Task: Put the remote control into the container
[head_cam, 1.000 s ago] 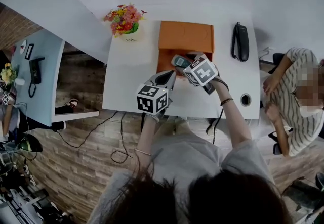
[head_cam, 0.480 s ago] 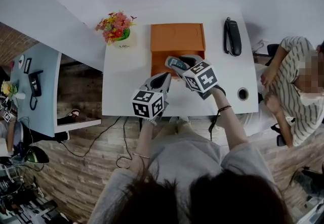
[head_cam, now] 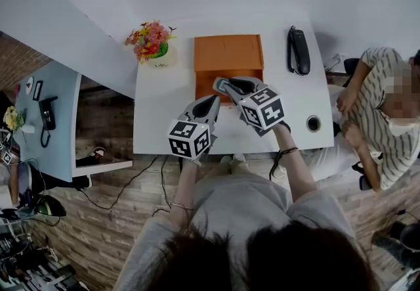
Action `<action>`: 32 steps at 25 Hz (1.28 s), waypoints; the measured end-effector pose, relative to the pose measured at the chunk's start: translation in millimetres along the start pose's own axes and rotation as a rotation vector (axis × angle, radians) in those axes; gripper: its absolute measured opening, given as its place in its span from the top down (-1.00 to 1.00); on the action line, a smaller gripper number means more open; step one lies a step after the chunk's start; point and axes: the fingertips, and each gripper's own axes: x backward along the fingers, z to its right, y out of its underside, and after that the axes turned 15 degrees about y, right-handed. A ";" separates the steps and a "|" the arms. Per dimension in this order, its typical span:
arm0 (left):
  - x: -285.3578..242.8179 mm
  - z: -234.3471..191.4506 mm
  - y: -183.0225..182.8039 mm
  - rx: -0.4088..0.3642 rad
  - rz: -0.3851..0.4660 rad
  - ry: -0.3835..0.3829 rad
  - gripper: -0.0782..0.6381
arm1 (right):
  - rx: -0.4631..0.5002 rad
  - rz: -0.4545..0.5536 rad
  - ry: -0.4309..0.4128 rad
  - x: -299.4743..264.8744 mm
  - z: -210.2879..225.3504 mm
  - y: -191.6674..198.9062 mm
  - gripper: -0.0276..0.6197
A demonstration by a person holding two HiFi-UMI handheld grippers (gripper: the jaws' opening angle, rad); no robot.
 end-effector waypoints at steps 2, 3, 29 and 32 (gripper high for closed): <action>-0.3 2.7 -5.3 -0.012 0.009 0.005 0.77 | -0.011 0.020 0.004 4.1 -0.1 -3.6 0.75; -0.5 4.3 -7.8 -0.018 0.013 0.008 0.77 | -0.015 0.030 0.005 6.5 -0.3 -5.6 0.77; 22.2 51.2 -57.7 -0.136 0.136 0.035 0.77 | -0.078 0.283 0.052 75.7 -9.6 -59.0 0.92; 22.0 55.4 -61.1 -0.147 0.151 0.034 0.77 | -0.084 0.295 0.049 80.8 -8.2 -58.0 0.92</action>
